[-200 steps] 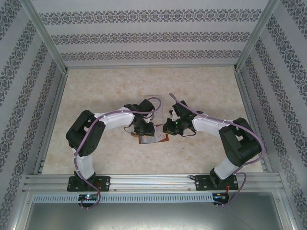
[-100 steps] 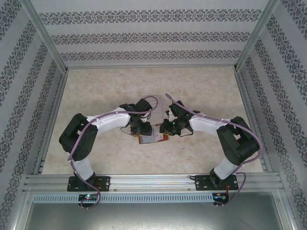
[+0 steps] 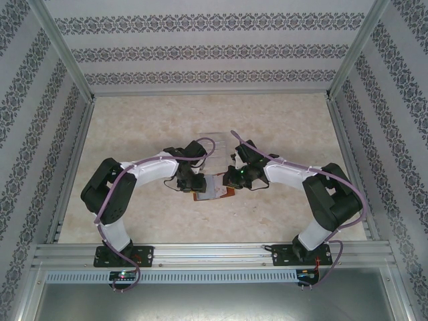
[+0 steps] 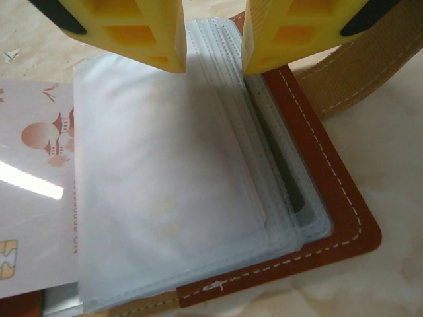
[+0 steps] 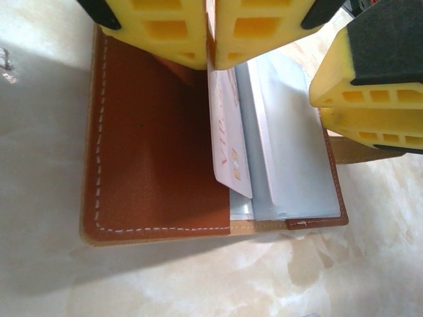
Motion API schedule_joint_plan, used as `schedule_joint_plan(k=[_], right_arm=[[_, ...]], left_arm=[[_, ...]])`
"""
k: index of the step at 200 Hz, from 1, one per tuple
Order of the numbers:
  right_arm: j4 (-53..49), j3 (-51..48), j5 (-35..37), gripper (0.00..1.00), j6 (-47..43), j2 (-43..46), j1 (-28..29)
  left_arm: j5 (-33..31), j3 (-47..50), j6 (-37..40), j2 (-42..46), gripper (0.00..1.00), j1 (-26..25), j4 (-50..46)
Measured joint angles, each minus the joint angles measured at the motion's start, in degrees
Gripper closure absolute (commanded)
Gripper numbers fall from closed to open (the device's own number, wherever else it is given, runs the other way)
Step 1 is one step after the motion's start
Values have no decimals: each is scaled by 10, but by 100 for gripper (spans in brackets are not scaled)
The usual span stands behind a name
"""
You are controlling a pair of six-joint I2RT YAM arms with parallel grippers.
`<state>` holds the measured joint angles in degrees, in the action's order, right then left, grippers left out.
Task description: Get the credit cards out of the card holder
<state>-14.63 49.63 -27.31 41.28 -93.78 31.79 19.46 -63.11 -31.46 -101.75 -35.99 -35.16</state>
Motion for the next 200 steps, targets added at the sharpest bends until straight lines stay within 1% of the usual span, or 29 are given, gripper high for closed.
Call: schedule_joint_plan(k=[53,76,91,98,133,166,200], right_arm=[[-20,16,7,96,-7,11,3],[-55,41,25,96,-37,18,3],[-74,61,32,98,-68,22,3],[-82,71,38,100,-88,24,3],[-126,123,60,100,-207,29,3],[-179,192,85,100,-369,16,2],[-235,260,101,100,-542,-30,-10]], left_arm=[[0,7,0,0,73,0,5],[0,12,0,0,73,0,12],[2,15,0,2,73,1,16],[2,17,0,3,73,2,17],[13,31,-1,9,74,7,35],[21,43,-7,15,74,9,52],[28,58,-17,23,74,9,76]])
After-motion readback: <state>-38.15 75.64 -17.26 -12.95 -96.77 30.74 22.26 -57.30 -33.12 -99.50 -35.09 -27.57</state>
